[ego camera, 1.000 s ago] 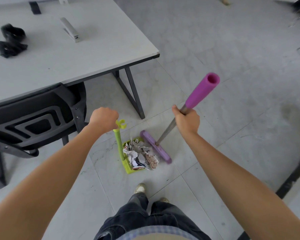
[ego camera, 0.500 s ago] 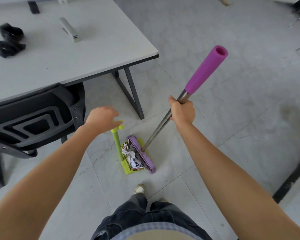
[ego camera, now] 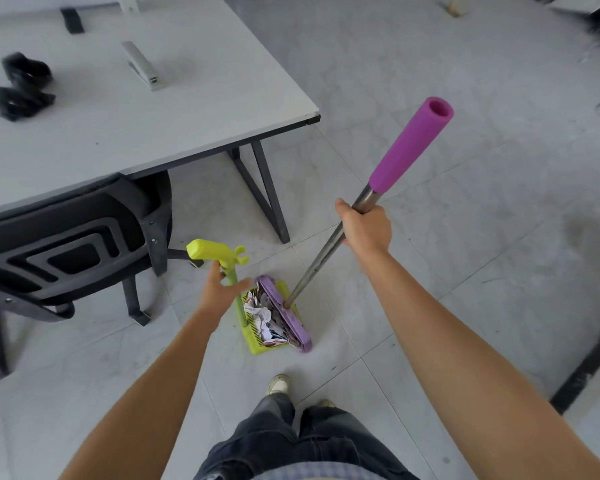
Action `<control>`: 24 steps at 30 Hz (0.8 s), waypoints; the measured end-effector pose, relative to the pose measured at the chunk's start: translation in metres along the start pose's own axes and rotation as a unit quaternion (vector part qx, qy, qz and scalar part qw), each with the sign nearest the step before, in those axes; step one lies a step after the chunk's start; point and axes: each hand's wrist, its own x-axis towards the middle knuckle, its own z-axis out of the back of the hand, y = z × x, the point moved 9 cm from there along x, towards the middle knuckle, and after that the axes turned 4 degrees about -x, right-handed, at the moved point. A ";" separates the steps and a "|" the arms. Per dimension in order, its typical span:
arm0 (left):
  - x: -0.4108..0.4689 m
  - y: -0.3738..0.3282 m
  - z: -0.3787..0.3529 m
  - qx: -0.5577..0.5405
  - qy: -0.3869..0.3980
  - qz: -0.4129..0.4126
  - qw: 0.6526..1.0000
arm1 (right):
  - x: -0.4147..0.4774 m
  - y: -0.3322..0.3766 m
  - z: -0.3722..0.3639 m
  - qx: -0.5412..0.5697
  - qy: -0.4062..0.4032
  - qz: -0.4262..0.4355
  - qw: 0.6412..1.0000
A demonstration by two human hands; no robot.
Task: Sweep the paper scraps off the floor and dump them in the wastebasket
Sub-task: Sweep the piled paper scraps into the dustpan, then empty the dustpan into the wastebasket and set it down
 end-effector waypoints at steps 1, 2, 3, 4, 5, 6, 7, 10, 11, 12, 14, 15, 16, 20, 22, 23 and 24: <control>0.000 -0.006 0.003 -0.020 -0.026 0.006 0.999 | 0.000 0.000 -0.001 -0.006 0.012 0.004 1.000; -0.001 -0.015 0.005 -0.024 -0.045 0.004 0.999 | 0.000 0.001 -0.002 -0.012 0.023 0.011 1.000; -0.001 -0.022 0.005 -0.018 -0.052 -0.002 0.998 | 0.000 0.001 -0.002 -0.018 0.032 0.020 0.999; -0.003 -0.027 0.004 -0.022 -0.055 0.000 0.998 | -0.001 0.002 -0.002 -0.026 0.037 0.033 0.998; -0.005 -0.030 0.001 -0.023 -0.055 0.006 0.998 | -0.002 0.004 -0.001 -0.034 0.038 0.049 0.997; -0.007 -0.033 -0.002 -0.028 -0.058 0.008 0.998 | -0.003 0.005 0.000 -0.041 0.036 0.065 0.996; -0.010 -0.037 -0.007 -0.032 -0.055 0.008 0.998 | -0.004 0.007 0.001 -0.044 0.033 0.080 0.995; -0.024 -0.047 -0.022 -0.043 -0.068 -0.015 0.997 | -0.005 0.013 0.006 -0.050 0.043 0.116 0.991; -0.030 -0.048 -0.025 -0.057 -0.087 -0.018 0.994 | -0.004 0.016 0.008 -0.054 0.052 0.125 0.989; -0.038 -0.049 -0.027 -0.071 -0.109 -0.021 0.991 | -0.002 0.019 0.011 -0.057 0.062 0.135 0.987; -0.052 -0.046 -0.025 -0.102 -0.160 -0.018 0.982 | 0.000 0.028 0.019 -0.062 0.088 0.161 0.981; -0.057 -0.042 -0.021 -0.112 -0.184 -0.016 0.976 | 0.000 0.034 0.022 -0.067 0.105 0.180 0.976; -0.065 -0.038 -0.018 -0.117 -0.206 -0.013 0.971 | -0.001 0.041 0.024 -0.072 0.124 0.203 0.969; -0.105 -0.019 -0.006 -0.152 -0.277 0.000 0.949 | -0.016 0.066 0.031 -0.087 0.192 0.292 0.933; -0.131 -0.010 -0.004 -0.174 -0.313 -0.001 0.934 | -0.028 0.075 0.032 -0.087 0.227 0.329 0.913; -0.143 -0.003 -0.004 -0.187 -0.330 -0.002 0.925 | -0.035 0.079 0.032 -0.083 0.245 0.348 0.901; -0.156 0.003 -0.004 -0.201 -0.348 -0.003 0.916 | -0.043 0.082 0.031 -0.079 0.262 0.368 0.888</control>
